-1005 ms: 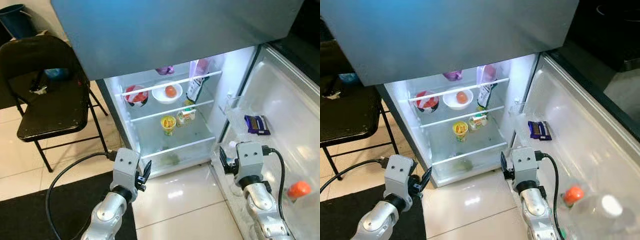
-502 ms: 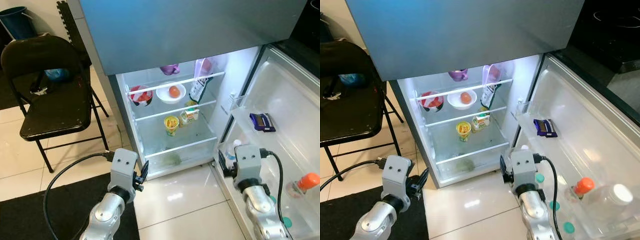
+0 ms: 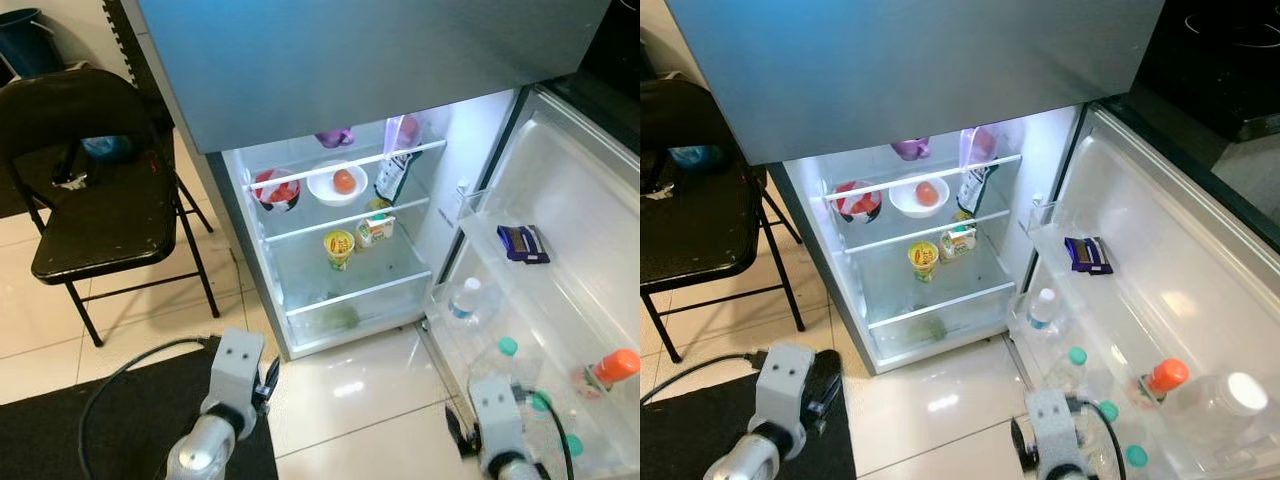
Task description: Restocking fridge
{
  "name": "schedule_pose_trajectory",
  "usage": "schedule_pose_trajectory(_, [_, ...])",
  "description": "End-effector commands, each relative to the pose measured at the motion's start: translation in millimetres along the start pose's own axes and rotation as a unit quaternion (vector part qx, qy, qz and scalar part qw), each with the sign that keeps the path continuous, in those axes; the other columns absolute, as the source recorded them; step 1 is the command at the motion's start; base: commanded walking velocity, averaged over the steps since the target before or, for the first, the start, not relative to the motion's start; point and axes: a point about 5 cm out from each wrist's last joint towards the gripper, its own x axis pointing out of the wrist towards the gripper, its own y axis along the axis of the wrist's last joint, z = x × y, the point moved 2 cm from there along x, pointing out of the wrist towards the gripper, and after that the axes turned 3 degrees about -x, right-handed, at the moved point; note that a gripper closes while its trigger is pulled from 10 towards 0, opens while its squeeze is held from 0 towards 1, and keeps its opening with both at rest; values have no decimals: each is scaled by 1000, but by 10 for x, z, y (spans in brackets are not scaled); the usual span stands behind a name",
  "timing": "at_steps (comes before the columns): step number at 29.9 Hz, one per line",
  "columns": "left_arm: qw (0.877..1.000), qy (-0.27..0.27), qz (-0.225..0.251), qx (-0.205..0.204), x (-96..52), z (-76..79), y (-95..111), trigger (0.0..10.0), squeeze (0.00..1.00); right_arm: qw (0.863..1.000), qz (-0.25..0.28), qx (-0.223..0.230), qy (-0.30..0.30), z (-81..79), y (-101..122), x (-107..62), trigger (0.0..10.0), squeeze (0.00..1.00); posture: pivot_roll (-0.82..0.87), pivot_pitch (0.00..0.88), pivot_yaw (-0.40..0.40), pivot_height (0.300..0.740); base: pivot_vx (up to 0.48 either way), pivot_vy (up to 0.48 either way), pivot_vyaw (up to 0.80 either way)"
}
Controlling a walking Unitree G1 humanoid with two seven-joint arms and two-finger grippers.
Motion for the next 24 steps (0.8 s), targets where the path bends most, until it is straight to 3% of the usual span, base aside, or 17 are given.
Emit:
schedule_pose_trajectory(1, [1000,6,-22,9,-39,-46,-139,10000,0,1000,-26,5,-14,48,-149,-49,10000,0,-84,168,21,737,0,0,0])
schedule_pose_trajectory(6, [998,18,-45,-28,-51,-61,-267,10000,0,997,-61,35,-44,135,-305,-89,10000,0,-84,157,21,737,0,0,0])
schedule_pose_trajectory(15, [998,26,-49,-28,-28,-90,-315,10000,0,997,-63,37,-37,134,-345,-101,10000,0,-90,158,18,737,0,0,0])
schedule_pose_trajectory(24, [998,25,-46,-29,-5,-85,-317,10000,0,997,-67,35,-32,111,-386,-117,10000,0,-95,161,17,737,0,0,-776])
